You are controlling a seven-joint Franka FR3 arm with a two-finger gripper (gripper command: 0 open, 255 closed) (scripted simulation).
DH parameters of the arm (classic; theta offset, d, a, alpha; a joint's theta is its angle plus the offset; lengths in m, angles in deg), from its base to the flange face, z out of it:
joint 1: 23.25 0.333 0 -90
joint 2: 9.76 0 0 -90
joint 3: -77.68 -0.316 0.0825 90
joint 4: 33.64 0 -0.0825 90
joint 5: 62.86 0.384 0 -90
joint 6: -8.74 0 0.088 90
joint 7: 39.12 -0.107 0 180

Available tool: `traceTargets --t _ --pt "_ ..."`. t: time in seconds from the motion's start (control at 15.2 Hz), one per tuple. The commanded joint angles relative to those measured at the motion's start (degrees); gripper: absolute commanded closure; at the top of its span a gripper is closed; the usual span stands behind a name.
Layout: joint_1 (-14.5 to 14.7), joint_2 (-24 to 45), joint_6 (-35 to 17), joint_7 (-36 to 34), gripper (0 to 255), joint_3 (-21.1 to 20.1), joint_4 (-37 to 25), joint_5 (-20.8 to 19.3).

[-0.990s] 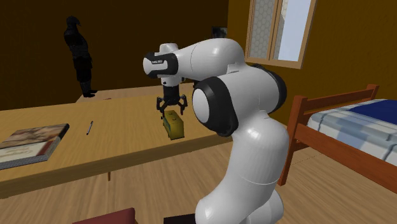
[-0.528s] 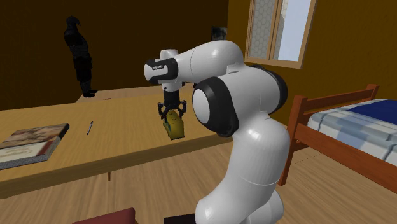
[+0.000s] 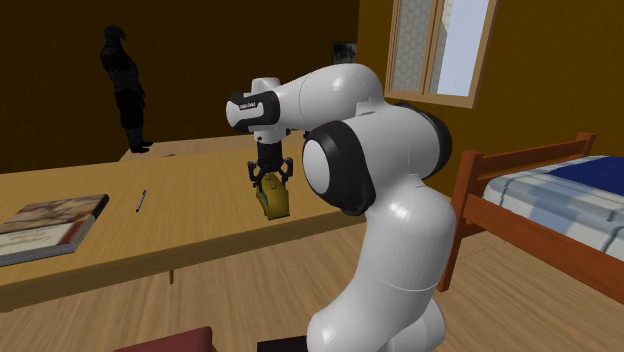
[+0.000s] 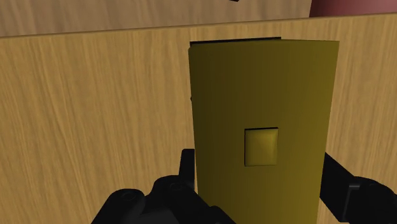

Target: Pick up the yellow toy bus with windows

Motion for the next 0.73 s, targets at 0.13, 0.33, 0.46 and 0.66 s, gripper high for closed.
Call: traceTargets --t 0.13,0.33,0.46,0.66 --pt "0.0 0.2 2.3 0.0 255 0.0 -2.4 0.0" --pt "-0.1 0.5 4.6 -0.1 255 0.1 -5.0 -0.1" --pt "-0.1 0.7 6.2 -0.1 255 0.1 -6.8 -0.2" --pt "-0.1 1.2 8.6 -0.2 255 0.1 -9.6 -0.3"
